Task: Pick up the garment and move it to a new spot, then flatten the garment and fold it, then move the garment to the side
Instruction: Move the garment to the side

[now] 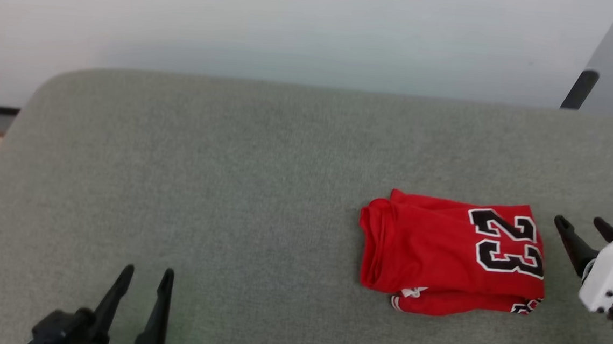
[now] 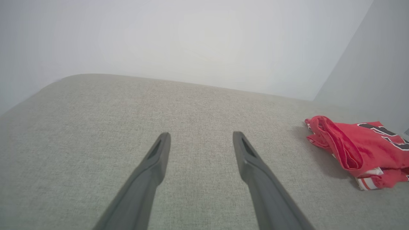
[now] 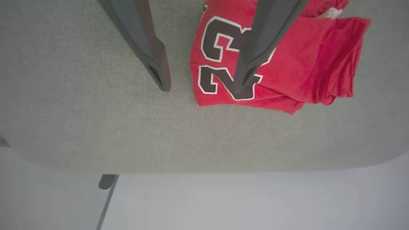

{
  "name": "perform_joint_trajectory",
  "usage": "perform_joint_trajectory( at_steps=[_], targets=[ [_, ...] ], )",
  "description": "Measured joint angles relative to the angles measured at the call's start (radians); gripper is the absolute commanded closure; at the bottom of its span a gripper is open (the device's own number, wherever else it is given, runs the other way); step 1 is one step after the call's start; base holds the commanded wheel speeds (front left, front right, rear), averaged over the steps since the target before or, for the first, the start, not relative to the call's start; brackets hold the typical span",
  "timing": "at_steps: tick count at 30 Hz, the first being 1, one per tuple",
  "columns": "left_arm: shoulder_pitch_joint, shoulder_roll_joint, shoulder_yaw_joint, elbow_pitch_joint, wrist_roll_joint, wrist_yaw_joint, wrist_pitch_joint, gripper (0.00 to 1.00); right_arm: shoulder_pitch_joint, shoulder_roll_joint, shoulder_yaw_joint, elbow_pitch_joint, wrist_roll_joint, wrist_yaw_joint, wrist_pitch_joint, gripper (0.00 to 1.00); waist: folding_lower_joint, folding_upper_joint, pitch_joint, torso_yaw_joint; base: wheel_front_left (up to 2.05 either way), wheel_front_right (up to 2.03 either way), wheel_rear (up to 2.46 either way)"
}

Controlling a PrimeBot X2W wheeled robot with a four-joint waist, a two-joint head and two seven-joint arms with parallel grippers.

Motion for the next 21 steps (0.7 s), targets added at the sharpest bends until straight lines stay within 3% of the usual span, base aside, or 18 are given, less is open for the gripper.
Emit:
perform_joint_trajectory(
  at_steps=[5, 9, 13, 21],
  targets=[
    [-0.056, -0.002, -0.017, 0.035, -0.003, -0.014, -0.002, 0.00, -0.101, -0.017, 0.001, 0.092, 0.049, 0.000, 0.301, 0.00, 0.0001, 0.0000, 0.058, 0.010, 0.00, 0.00, 0.00],
    [-0.092, -0.007, -0.019, 0.046, -0.006, -0.021, -0.002, 0.00, -0.165, -0.012, -0.014, 0.129, 0.055, 0.000, 0.458, 0.00, 0.0001, 0.0000, 0.105, 0.018, 0.00, 0.00, 0.00],
    [-0.132, -0.017, -0.029, 0.051, -0.005, -0.024, -0.003, 0.00, -0.211, 0.011, -0.048, 0.176, 0.006, 0.000, 0.542, 0.00, 0.0001, 0.0000, 0.152, 0.028, 0.00, 0.00, 0.00],
    [-0.192, -0.029, -0.050, 0.061, -0.004, -0.029, -0.003, 0.00, -0.248, 0.037, -0.086, 0.216, -0.091, 0.000, 0.557, 0.00, 0.0001, 0.0000, 0.233, 0.059, 0.00, 0.00, 0.00]
  ],
)
